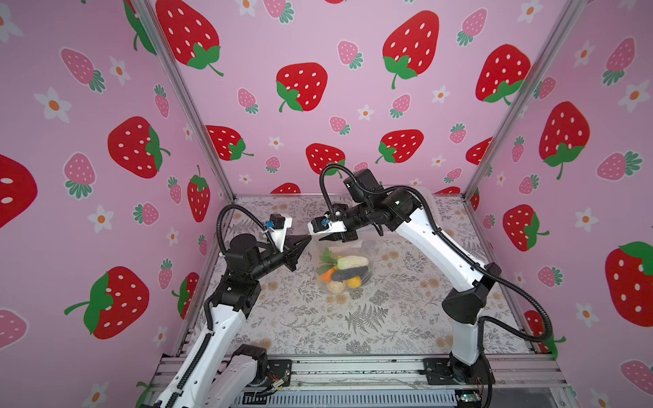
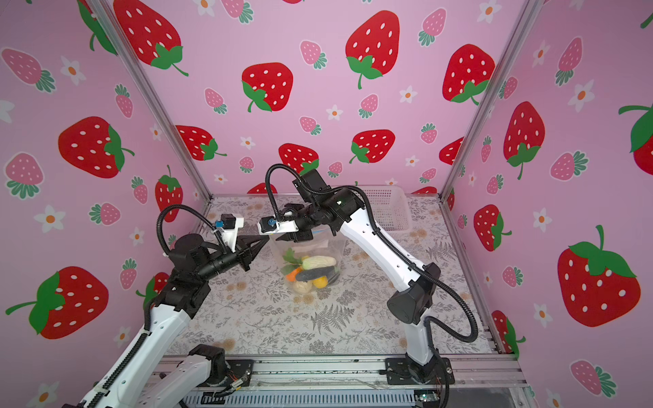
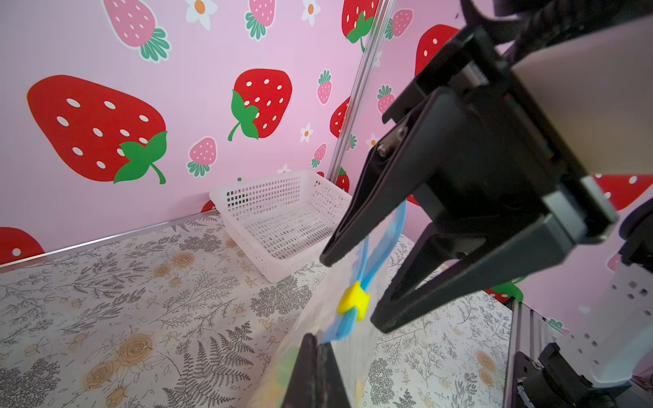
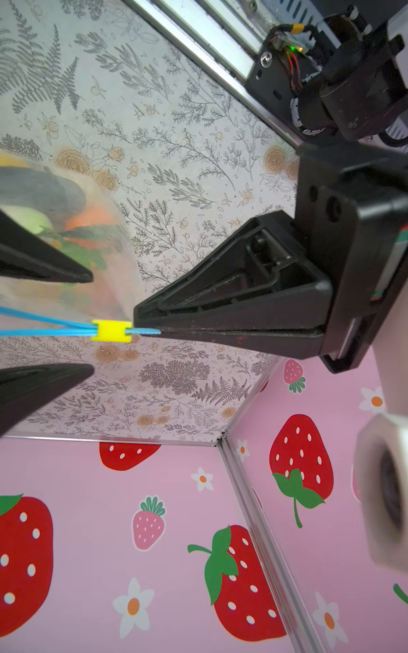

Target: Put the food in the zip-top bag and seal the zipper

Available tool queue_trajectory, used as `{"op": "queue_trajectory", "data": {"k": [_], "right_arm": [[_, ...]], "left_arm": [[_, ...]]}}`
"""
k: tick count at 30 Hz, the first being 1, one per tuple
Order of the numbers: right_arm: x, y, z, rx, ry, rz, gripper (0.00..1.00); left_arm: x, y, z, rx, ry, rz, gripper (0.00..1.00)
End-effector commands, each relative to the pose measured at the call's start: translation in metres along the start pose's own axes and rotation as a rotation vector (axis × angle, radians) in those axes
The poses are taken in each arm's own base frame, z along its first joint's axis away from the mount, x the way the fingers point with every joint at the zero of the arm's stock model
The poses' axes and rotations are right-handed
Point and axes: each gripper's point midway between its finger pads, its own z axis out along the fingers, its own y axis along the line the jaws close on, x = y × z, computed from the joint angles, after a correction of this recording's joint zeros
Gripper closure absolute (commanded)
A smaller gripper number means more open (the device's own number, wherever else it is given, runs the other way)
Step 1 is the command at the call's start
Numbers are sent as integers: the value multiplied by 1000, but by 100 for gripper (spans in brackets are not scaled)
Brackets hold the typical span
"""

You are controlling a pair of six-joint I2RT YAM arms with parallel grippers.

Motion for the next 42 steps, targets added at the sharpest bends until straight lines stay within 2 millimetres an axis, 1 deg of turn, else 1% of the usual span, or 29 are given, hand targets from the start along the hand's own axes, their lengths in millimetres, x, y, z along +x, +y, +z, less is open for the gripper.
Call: {"op": "queue_trajectory", "data": {"k": [1, 5, 9, 12, 15, 21, 22, 24, 26, 29, 33, 38, 42], "right_arm": [[0, 4, -2, -13, 21, 15, 66], [0, 2, -2, -6, 24, 12, 72], [1, 1, -3, 3, 34, 9, 76], [2, 0, -2, 5, 35, 9, 82], [2, 0, -2, 4, 36, 6, 85], [0, 2, -3, -1, 27, -4, 92], [0, 2, -3, -3, 27, -6, 94], [0, 2, -4, -2, 28, -8, 96], [0, 3, -5, -5, 27, -14, 99], [1, 3, -5, -11, 24, -14, 100], [2, 3, -7, -15, 17, -17, 100], [2, 2, -10, -13, 8, -21, 100], [3, 0, -12, -10, 5, -20, 100]], "left_arm": [[-19, -11, -4, 32, -57, 65, 100], [-17, -10, -4, 30, -49, 72, 100], [-17, -11, -3, 34, -45, 77, 100], [-16, -12, -3, 42, -40, 84, 100], [-16, -14, -3, 52, -33, 96, 100], [-11, -17, -4, 61, 14, 167, 100], [-12, -18, -4, 61, 15, 181, 97], [-12, -18, -6, 59, 17, 204, 86], [-12, -18, -6, 52, 16, 224, 79], [-14, -18, -6, 52, 19, 248, 73], [-20, -19, -5, 63, 13, 278, 72], [-27, -23, -3, 88, 6, 309, 73], [-26, -25, 1, 118, 15, 301, 78]]}}
